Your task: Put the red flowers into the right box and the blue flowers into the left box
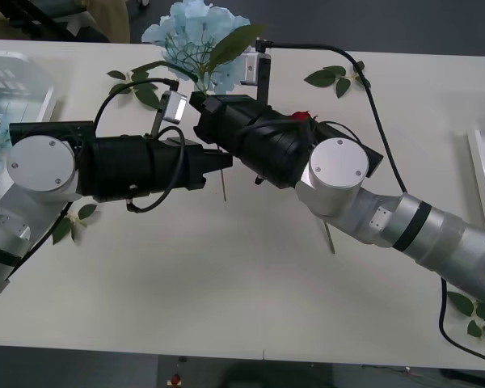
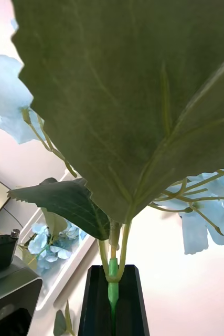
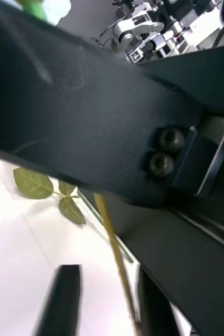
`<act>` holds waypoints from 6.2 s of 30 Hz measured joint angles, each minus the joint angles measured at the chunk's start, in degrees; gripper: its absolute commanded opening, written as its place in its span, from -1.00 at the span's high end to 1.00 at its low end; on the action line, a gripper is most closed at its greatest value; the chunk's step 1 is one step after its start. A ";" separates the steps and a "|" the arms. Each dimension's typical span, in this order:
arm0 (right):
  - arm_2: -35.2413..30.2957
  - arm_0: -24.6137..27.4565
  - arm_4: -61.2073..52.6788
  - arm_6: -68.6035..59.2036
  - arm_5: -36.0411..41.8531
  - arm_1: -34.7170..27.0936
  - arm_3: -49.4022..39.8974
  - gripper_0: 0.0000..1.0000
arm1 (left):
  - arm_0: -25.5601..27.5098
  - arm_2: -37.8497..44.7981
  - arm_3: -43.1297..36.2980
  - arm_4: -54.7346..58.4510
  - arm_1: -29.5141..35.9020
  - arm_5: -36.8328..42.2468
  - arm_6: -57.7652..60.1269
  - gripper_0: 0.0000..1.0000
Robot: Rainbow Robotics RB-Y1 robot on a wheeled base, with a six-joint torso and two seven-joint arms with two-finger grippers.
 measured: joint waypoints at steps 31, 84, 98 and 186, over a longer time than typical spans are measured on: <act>0.00 -0.19 -0.28 0.01 3.72 0.00 0.03 -1.00 | 0.01 0.00 0.00 2.58 7.77 -0.50 0.00 1.00; -40.60 4.60 46.99 -61.82 67.02 -12.28 6.21 -1.00 | 36.93 48.95 0.80 -32.95 29.14 15.18 -11.92 0.99; -39.73 1.59 72.43 -67.29 82.28 -6.01 4.04 -1.00 | 29.30 38.69 12.60 -40.35 29.14 11.27 -11.88 0.91; -12.68 -9.52 91.07 -70.41 61.28 7.76 31.49 -0.82 | -0.77 25.96 5.89 -14.11 -6.68 27.91 -30.08 -1.00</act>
